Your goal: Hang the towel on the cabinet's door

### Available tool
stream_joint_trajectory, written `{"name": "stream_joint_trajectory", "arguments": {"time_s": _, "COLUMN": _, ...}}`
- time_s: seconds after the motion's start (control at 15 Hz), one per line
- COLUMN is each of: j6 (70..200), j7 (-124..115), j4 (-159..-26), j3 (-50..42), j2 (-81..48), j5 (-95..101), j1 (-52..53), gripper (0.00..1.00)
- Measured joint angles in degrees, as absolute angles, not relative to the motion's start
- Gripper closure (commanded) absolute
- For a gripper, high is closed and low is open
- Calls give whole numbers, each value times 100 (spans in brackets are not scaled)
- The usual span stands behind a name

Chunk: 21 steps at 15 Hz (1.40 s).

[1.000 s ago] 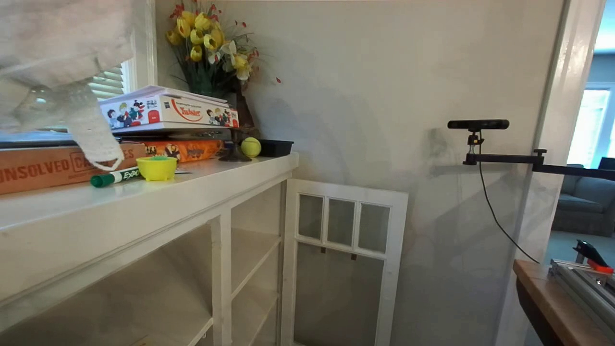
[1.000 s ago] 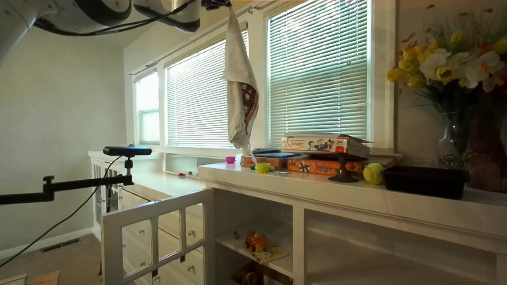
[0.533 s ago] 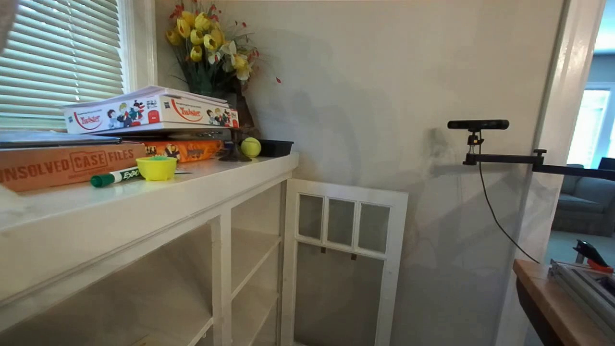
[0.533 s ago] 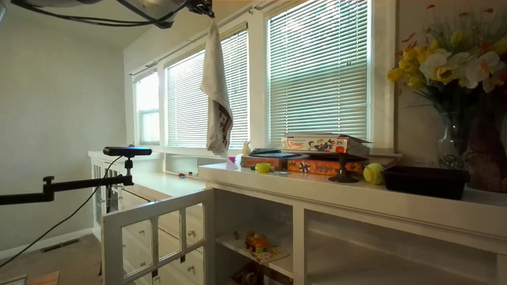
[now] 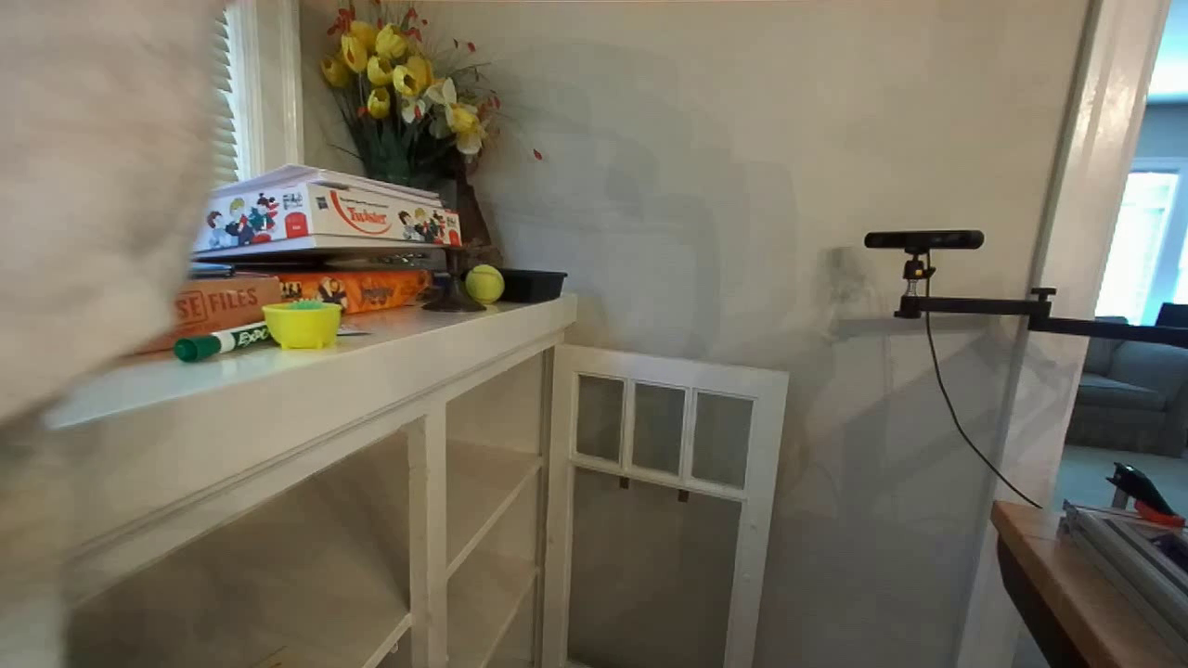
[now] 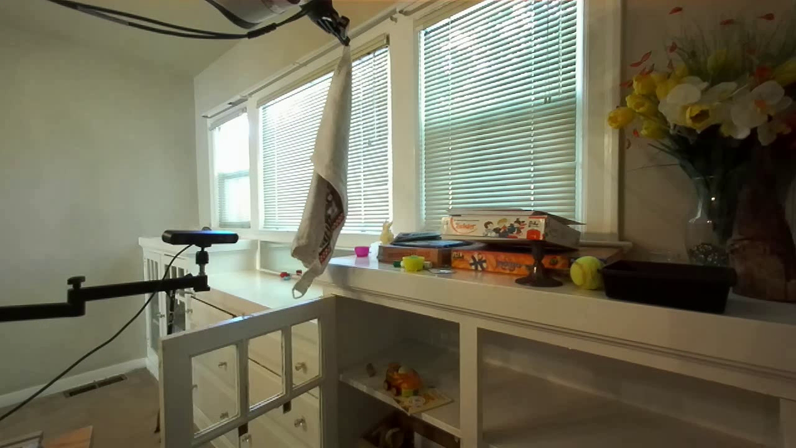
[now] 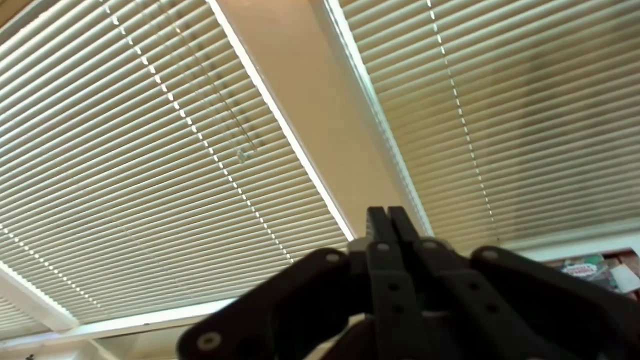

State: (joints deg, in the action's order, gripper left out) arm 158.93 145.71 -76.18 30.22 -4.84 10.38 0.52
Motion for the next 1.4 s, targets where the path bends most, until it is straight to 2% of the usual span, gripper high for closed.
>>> {"name": "stream_joint_trajectory", "arguments": {"time_s": 0.33, "j6": 15680, "j7": 15560, "j4": -8402, "j3": 2921, "j2": -102, "j5": -837, "j1": -482, "gripper": 99}}
{"name": "stream_joint_trajectory", "arguments": {"time_s": 1.0, "j6": 14906, "j7": 15544, "j4": -9717, "j3": 3057, "j2": 3, "j5": -1461, "j1": -431, "gripper": 99}}
{"name": "stream_joint_trajectory", "arguments": {"time_s": 1.4, "j6": 14495, "j7": 15545, "j4": -9930, "j3": 3278, "j2": -47, "j5": -1643, "j1": -268, "gripper": 99}}
